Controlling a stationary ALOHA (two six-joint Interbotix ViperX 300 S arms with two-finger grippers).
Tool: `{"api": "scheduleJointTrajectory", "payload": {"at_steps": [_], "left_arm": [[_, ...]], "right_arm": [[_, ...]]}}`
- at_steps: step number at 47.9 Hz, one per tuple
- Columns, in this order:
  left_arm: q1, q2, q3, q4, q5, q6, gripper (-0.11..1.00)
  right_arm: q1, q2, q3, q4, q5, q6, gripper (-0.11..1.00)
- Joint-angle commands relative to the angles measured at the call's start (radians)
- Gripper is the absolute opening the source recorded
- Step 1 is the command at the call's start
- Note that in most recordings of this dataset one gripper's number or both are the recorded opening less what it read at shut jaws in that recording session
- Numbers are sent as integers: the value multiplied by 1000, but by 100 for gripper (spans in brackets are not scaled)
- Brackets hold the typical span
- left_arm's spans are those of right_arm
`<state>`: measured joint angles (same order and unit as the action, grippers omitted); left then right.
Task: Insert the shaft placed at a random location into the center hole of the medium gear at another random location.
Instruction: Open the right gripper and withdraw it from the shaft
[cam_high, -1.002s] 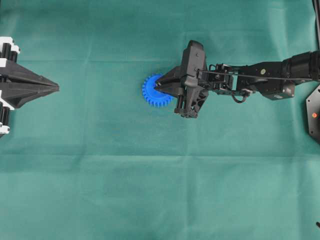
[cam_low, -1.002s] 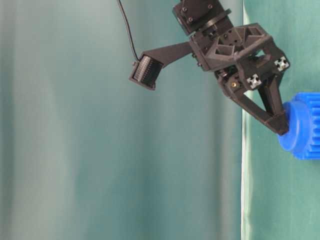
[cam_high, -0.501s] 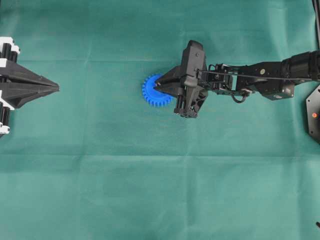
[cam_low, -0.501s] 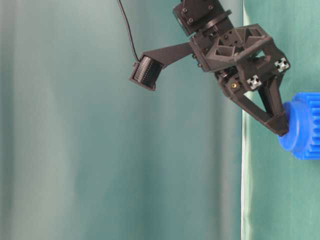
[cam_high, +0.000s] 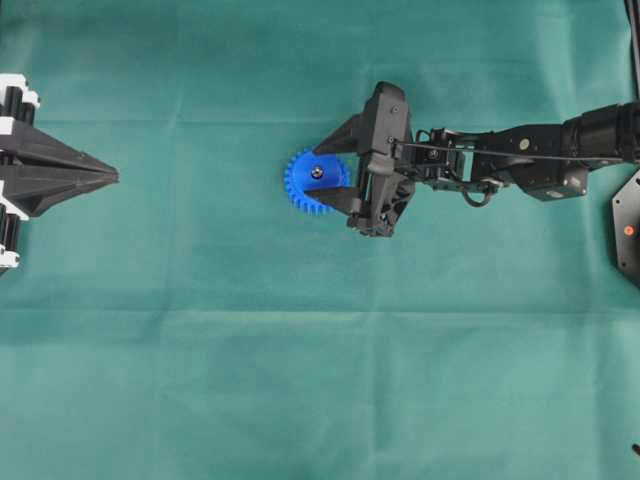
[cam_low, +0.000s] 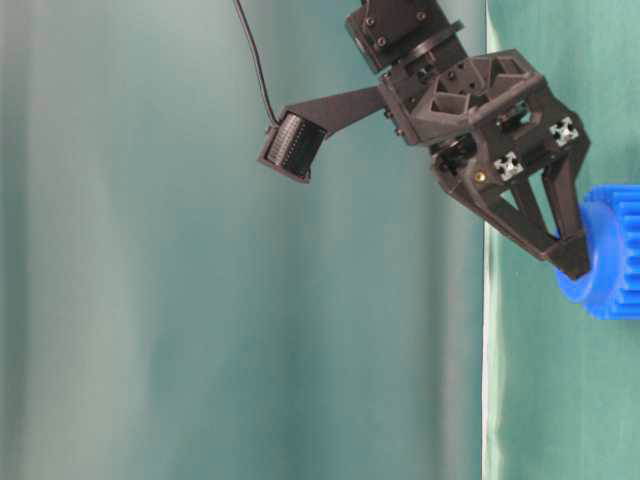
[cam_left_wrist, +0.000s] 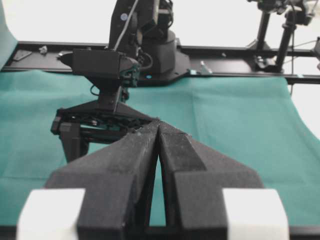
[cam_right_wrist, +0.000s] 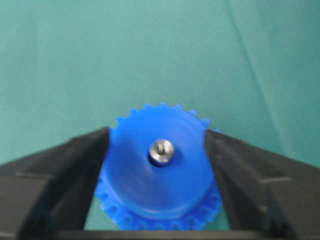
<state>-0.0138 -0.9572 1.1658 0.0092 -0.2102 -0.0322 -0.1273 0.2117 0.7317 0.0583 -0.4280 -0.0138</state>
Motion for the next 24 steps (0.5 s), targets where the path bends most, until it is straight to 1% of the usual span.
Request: {"api": "scheduleJointTrajectory", "payload": {"at_steps": [1, 7, 24], "left_arm": [[0, 6, -17, 2, -5, -2, 0], [-2, 6, -18, 2, -5, -2, 0], [0, 6, -17, 2, -5, -2, 0]], "right_arm": [[-3, -41, -17, 3, -8, -3, 90], [-2, -83, -6, 3, -2, -8, 83], [-3, -225, 44, -2, 35, -11, 83]]}}
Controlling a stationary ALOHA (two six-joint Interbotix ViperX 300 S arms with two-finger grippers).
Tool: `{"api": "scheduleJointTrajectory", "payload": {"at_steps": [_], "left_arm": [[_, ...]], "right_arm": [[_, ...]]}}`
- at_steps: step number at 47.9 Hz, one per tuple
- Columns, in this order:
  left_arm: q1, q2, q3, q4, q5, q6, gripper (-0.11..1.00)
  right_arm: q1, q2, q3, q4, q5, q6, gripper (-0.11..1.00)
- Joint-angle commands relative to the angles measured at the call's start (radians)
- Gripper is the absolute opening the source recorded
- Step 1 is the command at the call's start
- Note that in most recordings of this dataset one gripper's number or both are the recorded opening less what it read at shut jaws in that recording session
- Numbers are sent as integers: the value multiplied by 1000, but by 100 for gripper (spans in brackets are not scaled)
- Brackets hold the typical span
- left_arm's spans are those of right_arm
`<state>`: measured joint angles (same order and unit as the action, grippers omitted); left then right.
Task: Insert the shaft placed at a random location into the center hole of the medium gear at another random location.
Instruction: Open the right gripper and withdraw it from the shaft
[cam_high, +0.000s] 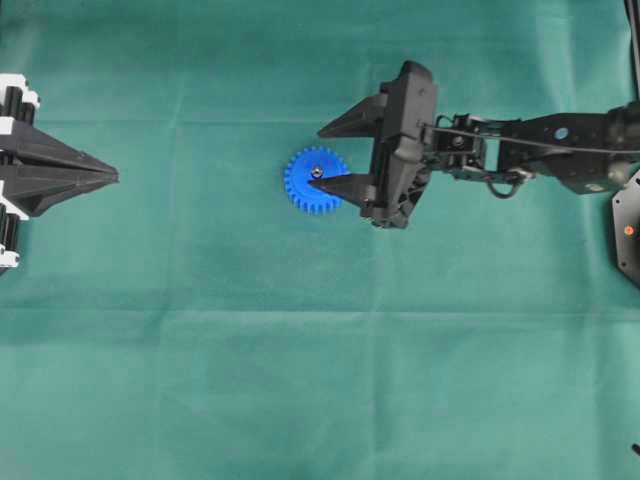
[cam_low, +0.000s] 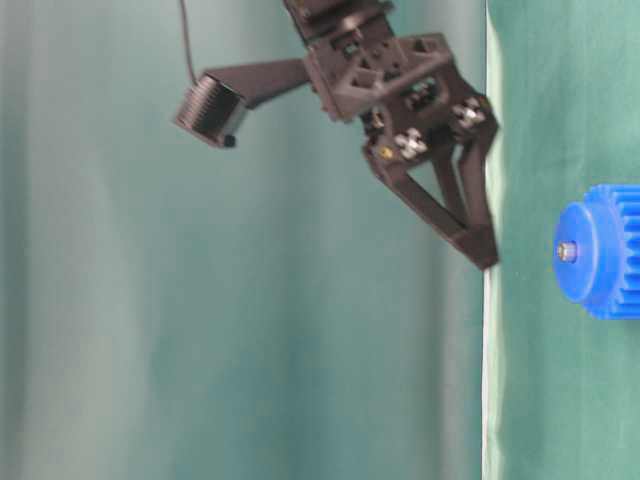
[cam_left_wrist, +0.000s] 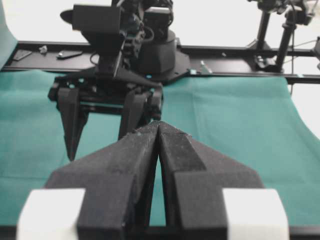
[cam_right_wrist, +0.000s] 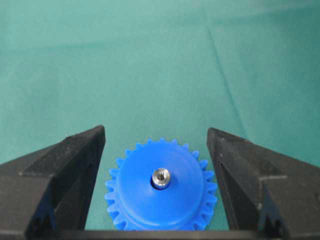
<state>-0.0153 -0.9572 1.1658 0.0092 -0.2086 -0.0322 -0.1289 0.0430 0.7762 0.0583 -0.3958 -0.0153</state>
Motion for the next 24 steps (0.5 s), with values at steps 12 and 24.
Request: {"api": "scheduleJointTrajectory", "payload": {"at_steps": [12, 24], "left_arm": [[2, 6, -17, 2, -5, -2, 0], [2, 6, -17, 2, -2, -2, 0]], "right_arm": [[0, -126, 35, -2, 8, -9, 83], [0, -184, 95, 0, 8, -6, 83]]}}
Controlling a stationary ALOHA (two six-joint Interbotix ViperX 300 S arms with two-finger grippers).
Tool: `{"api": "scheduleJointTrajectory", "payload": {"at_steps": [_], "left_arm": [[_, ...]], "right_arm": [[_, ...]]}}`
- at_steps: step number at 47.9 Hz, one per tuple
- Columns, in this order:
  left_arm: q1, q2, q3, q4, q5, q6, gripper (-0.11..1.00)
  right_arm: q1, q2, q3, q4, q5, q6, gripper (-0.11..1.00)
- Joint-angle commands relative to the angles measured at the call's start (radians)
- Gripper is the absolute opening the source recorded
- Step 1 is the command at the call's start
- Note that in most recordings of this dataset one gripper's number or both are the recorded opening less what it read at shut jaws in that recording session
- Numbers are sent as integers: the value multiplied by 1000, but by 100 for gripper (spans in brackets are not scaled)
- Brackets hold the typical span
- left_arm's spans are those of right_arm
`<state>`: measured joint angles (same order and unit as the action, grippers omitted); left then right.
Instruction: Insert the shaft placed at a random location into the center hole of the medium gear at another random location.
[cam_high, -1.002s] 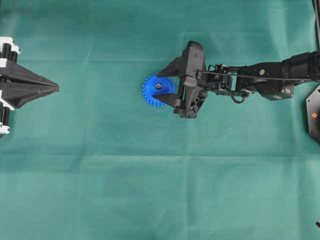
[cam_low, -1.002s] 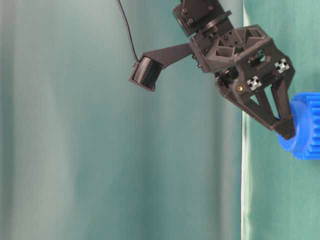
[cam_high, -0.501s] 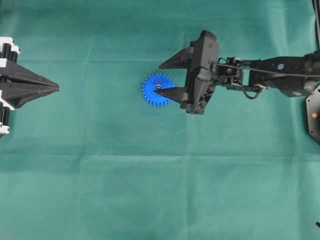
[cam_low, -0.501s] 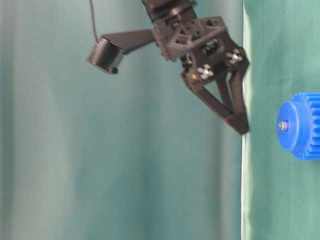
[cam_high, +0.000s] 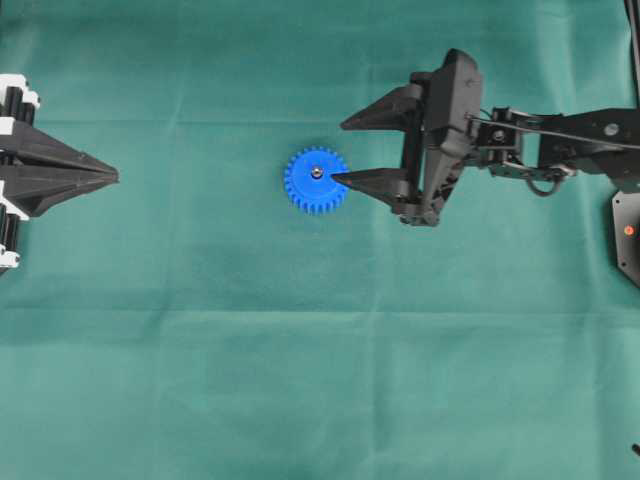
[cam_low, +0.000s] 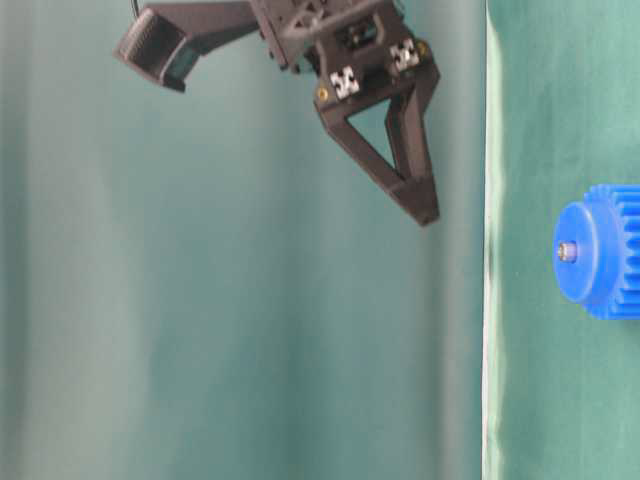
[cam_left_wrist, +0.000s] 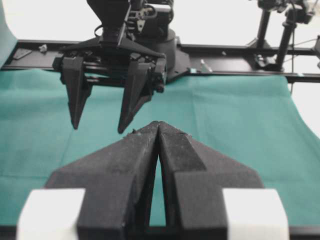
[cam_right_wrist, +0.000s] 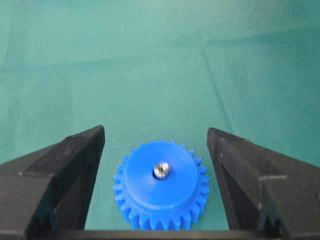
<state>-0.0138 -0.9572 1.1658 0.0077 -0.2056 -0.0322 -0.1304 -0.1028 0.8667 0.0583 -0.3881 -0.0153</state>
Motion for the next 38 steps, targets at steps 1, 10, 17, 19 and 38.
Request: {"api": "scheduleJointTrajectory", "payload": {"at_steps": [1, 10, 17, 19, 38], "left_arm": [[0, 6, -17, 3, -5, -2, 0], [0, 6, -17, 3, 0, -2, 0], [0, 6, -17, 3, 6, -2, 0], [0, 6, -17, 3, 6, -2, 0], [0, 6, -17, 3, 6, -2, 0]], "right_arm": [[2, -46, 11, -2, 0, -6, 83], [2, -114, 72, 0, 2, -5, 82], [3, -172, 124, 0, 23, -3, 82], [2, -189, 137, 2, 31, -3, 82], [2, -264, 192, 3, 71, 0, 82]]}}
